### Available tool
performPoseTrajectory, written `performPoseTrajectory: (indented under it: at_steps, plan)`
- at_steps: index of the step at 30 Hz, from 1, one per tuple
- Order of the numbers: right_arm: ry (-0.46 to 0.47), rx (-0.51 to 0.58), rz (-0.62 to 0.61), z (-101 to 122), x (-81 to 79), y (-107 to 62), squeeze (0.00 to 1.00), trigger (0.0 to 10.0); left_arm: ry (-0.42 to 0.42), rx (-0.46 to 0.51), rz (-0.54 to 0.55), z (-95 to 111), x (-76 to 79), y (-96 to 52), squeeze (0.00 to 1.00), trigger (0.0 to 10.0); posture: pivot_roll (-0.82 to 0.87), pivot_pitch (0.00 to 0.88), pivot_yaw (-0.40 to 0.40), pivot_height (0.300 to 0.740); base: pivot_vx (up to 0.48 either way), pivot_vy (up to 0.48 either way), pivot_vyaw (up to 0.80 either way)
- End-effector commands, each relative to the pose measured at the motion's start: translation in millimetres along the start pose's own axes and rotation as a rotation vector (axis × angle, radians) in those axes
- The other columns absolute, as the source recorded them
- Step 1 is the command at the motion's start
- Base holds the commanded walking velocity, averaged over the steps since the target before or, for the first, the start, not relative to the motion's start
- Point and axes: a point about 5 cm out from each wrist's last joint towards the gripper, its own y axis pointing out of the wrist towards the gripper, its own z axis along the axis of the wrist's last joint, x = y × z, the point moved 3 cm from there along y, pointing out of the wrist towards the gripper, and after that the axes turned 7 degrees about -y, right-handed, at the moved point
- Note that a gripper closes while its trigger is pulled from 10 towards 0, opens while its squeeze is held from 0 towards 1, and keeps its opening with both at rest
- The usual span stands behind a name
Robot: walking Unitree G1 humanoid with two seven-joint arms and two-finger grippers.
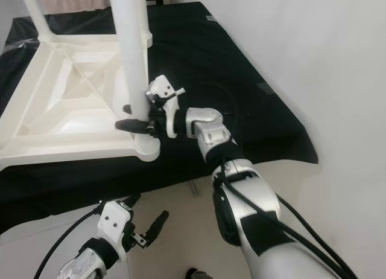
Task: Building children table
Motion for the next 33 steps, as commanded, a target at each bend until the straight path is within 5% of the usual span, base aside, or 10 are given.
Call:
performPoseTrajectory:
  at_steps: [1, 6, 14, 16, 17, 19, 20, 26, 29, 33]
  plan:
    - [0.098, -0.125, -0.442, -38, 17.8, -17.1, 0.00, 0.0, -0.012, -0.017, 0.003, -4, 0.9, -3.9, 0.00, 10.0, 0.04, 0.216, -0.068, 0.740, 0.000, 0.000, 0.00]
    - [0.278, -0.244, -0.630, -90, -83.2, -4.3, 0.00, 0.0, -0.005, -0.027, 0.001, -4, -4.9, -4.6, 0.00, 10.0, 0.01, 0.202, -0.029, 0.740, 0.000, 0.000, 0.00]
    - [0.203, -0.179, -0.565, -76, -69.1, 22.6, 0.00, 0.0, -0.009, -0.034, 0.008, -8, -11.1, -0.2, 0.00, 10.0, 0.03, 0.177, -0.036, 0.740, 0.000, 0.000, 0.00]
    - [0.174, -0.175, -0.577, -66, -53.3, 26.6, 0.00, 2.4, -0.005, -0.031, 0.017, -8, -12.8, 1.2, 0.00, 10.0, 0.03, 0.175, -0.037, 0.740, 0.000, 0.000, 0.00]
    - [0.160, -0.161, -0.539, -60, -49.0, 29.8, 0.00, 10.0, -0.004, -0.029, 0.019, -8, -13.2, 2.0, 0.00, 10.0, 0.03, 0.170, -0.043, 0.740, 0.000, 0.000, 0.00]
    - [0.151, -0.158, -0.528, -55, -48.8, 30.6, 0.00, 10.0, -0.004, -0.029, 0.020, -8, -13.4, 2.5, 0.00, 10.0, 0.03, 0.169, -0.045, 0.740, 0.000, 0.000, 0.00]
    - [0.147, -0.133, -0.475, -46, -46.3, 32.4, 1.00, 10.0, -0.005, -0.028, 0.020, -8, -13.3, 3.3, 0.00, 10.0, 0.04, 0.165, -0.050, 0.740, 0.000, 0.000, 0.00]
    - [0.089, -0.031, -0.291, -10, -25.2, 27.3, 1.00, 10.0, -0.006, -0.026, 0.020, -9, -12.3, 5.3, 0.00, 10.0, 0.04, 0.157, -0.055, 0.740, 0.000, 0.000, 0.00]
    - [0.022, 0.021, 0.081, 7, -34.5, 22.3, 0.00, 10.0, -0.008, -0.026, 0.017, -9, -10.3, 4.8, 0.00, 10.0, 0.05, 0.156, -0.055, 0.740, 0.000, 0.000, 0.00]
    - [-0.060, 0.025, 0.241, 23, -28.9, 15.9, 0.00, 10.0, -0.008, -0.025, 0.017, -9, -8.0, 2.9, 0.00, 10.0, 0.06, 0.162, -0.055, 0.740, 0.000, 0.000, 0.00]
